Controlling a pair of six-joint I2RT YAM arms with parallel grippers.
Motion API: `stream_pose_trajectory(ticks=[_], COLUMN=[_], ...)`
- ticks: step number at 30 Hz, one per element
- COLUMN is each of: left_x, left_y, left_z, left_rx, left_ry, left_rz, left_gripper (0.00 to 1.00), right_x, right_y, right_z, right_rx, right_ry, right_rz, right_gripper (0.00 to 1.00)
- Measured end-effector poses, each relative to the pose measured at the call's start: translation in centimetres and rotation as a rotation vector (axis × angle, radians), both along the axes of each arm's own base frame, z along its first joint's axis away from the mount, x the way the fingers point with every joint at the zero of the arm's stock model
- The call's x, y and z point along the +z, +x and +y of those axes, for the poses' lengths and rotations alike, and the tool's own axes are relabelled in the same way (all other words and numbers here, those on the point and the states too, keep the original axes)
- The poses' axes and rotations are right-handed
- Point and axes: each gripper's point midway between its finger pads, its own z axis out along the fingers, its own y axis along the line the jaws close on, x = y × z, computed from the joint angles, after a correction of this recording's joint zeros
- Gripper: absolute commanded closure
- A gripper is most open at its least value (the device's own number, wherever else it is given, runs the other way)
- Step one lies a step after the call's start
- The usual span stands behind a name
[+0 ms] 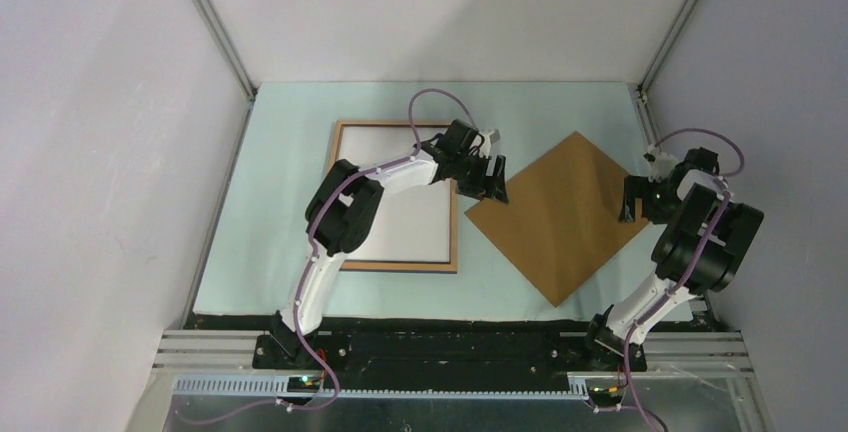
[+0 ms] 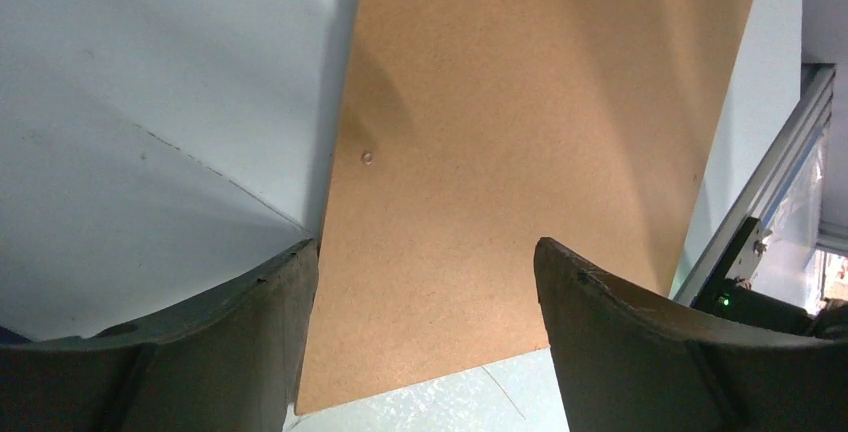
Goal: Put the photo into the frame
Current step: Adjust the photo frame item at the center of the board.
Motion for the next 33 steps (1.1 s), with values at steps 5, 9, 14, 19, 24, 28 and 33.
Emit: stream_pose_trajectory(ticks=[5, 9, 14, 19, 24, 28, 33], left_x=[0.0, 0.0, 0.0, 0.1, 0.2, 0.2, 0.4], left_y=[-0.5, -1.7, -3.8, -5.3, -7.5, -9.1, -10.6], left_z=[0.3, 0.8, 1.8, 1.8, 1.8, 1.0, 1.3], left_rx=[-0.022, -0.039, -0.063, -0.087, -0.112, -0.135, -0.109], left_ry=[-0.015, -0.022, -0.025, -0.046, -0.062, -0.091, -0.100], left_rz=[0.024, 0.050, 0.094, 0.119, 0.152, 0.156, 0.174], left_gripper=[0.15, 0.15, 0.15, 0.15, 0.15, 0.15, 0.15], right_x=[0.1, 0.3, 0.3, 0.8, 1.6, 1.4, 1.2], right_y=[4.1, 7.5, 11.0, 14.0, 15.0, 14.2, 13.5], right_z=[1.1, 2.2, 3.9, 5.2, 7.5, 10.0, 9.9], right_rx=[0.005, 0.021, 0.055, 0.085, 0.125, 0.161, 0.143], right_ry=[0.007, 0.002, -0.006, 0.002, 0.021, 0.066, 0.072], right_rz=[-0.006, -0.011, -0.008, -0.011, -0.013, 0.027, 0.055], right_gripper=[0.10, 0.11, 0.11, 0.11, 0.10, 0.09, 0.08])
